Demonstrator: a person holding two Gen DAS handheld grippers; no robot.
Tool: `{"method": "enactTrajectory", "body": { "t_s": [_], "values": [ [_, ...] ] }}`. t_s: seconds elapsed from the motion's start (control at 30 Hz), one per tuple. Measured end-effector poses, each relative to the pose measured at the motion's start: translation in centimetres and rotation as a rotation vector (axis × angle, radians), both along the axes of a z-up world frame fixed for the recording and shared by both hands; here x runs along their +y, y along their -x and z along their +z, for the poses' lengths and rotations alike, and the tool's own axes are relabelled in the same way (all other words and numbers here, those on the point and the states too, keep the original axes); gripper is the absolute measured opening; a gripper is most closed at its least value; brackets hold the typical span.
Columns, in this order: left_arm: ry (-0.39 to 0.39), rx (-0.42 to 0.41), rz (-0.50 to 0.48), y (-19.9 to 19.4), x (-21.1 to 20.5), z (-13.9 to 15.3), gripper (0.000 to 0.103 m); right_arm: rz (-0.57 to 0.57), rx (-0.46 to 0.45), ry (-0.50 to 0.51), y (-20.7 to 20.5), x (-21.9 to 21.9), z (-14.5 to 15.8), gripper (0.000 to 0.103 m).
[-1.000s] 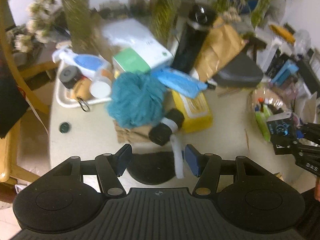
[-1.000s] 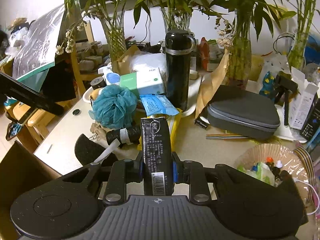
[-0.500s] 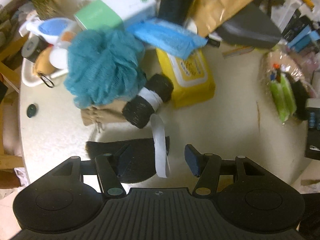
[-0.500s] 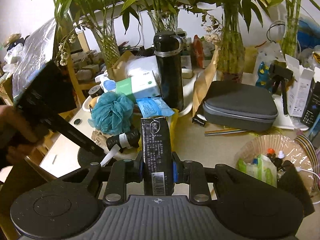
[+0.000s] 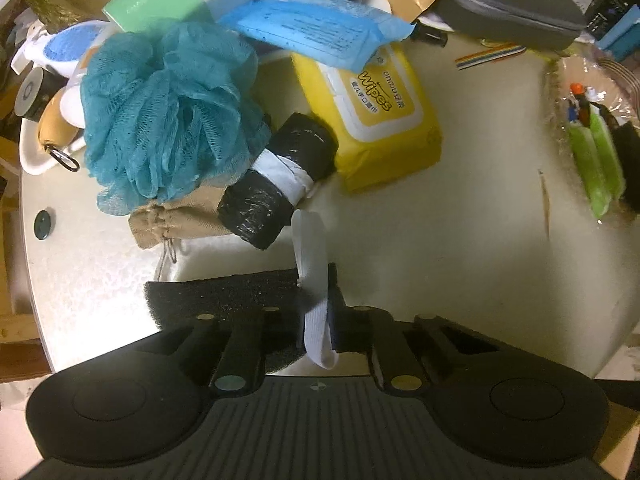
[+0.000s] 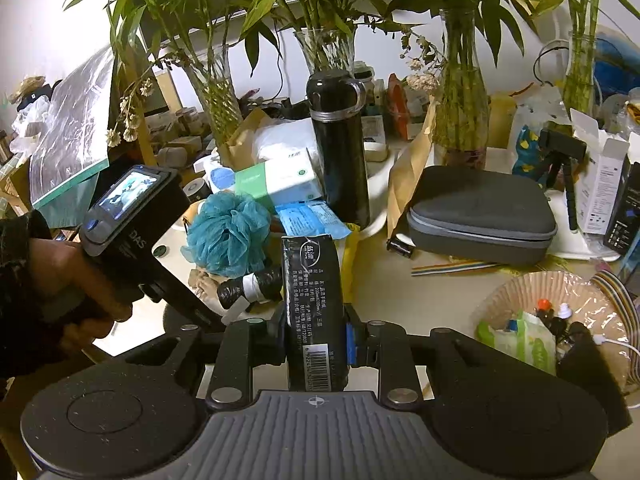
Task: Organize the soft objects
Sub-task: 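Lift the white strap with the left gripper while the right holds the black box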
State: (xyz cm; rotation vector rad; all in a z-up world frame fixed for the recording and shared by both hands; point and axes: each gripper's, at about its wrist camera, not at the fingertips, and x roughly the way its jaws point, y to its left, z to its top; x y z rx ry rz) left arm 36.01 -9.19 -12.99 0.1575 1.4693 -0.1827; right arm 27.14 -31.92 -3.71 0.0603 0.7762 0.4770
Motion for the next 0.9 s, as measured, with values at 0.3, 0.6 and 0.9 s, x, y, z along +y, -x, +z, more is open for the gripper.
{"method": "enactTrajectory", "body": {
  "t_s": [0.3,0.6,0.9],
  "values": [
    [0.090,-0.103,0.045,1.0,1.9,2.8,0.003,-0.005,0.013,-0.025,0.1,-0.2,0.2,0.029],
    [0.182,-0.276,0.092,3.8,4.4,7.3,0.003,-0.018,0.039,-0.065,0.3,0.0,0.4,0.029],
    [0.252,-0.427,0.102,8.2,6.6,11.2,0.003,-0.015,0.015,-0.040,0.8,1.0,1.3,0.028]
  ]
}}
